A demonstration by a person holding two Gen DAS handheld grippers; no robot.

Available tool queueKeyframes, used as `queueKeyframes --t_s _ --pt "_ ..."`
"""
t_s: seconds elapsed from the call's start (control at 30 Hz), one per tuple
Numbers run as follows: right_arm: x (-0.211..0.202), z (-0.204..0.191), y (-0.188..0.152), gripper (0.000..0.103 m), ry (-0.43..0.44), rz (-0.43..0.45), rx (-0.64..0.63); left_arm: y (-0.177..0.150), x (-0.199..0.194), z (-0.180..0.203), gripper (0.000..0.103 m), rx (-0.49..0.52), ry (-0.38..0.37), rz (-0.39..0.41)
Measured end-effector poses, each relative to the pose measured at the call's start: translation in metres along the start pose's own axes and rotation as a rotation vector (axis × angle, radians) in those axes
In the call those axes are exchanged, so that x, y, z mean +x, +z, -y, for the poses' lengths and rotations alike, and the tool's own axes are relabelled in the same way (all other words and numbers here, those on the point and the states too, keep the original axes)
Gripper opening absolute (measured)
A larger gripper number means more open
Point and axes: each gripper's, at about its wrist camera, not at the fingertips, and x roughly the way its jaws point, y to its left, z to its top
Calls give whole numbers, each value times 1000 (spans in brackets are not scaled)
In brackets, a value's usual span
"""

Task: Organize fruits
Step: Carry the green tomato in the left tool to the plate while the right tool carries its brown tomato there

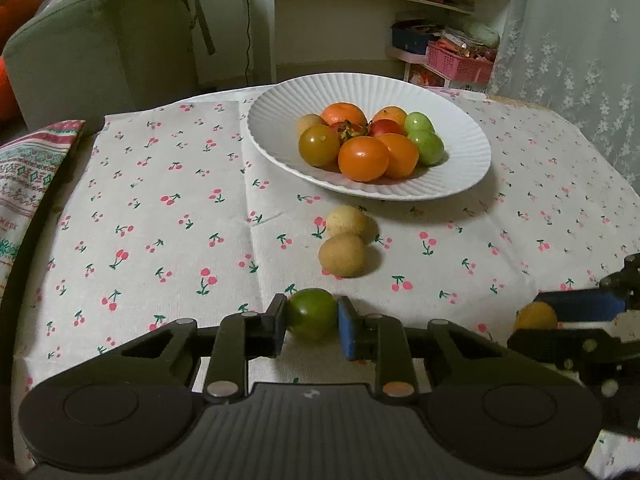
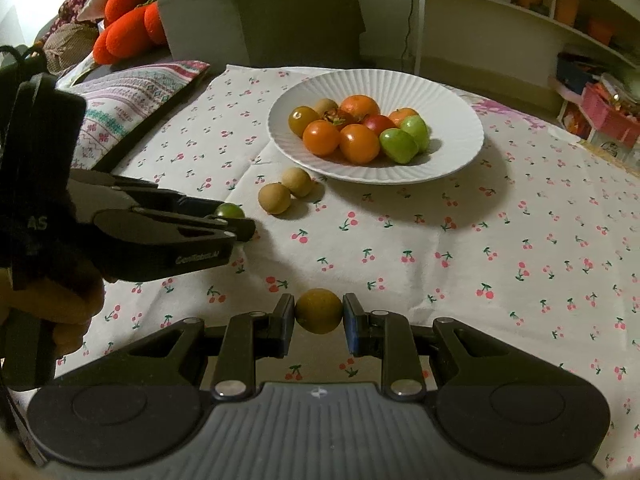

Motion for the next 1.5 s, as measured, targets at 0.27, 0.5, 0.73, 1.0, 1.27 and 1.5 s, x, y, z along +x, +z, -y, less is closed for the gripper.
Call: queueKeyframes --t_s 0.27,0.5,0.73,1.0,1.27,1.5 --pt "-18 1 3 23 -16 128 -26 13 -46 -12 23 -66 -32 150" --pt "-24 19 10 23 -29 162 35 17 -47 -16 23 -105 -29 162" --pt "-32 70 21 23 1 195 261 35 -52 -26 23 -154 -51 202" --pt "-13 91 47 23 48 212 390 69 -32 -23 23 -138 -34 211" --pt "16 110 73 23 69 217 478 107 6 -14 23 -157 -57 191" --pt "36 117 83 23 85 209 546 125 45 14 24 -112 -74 161"
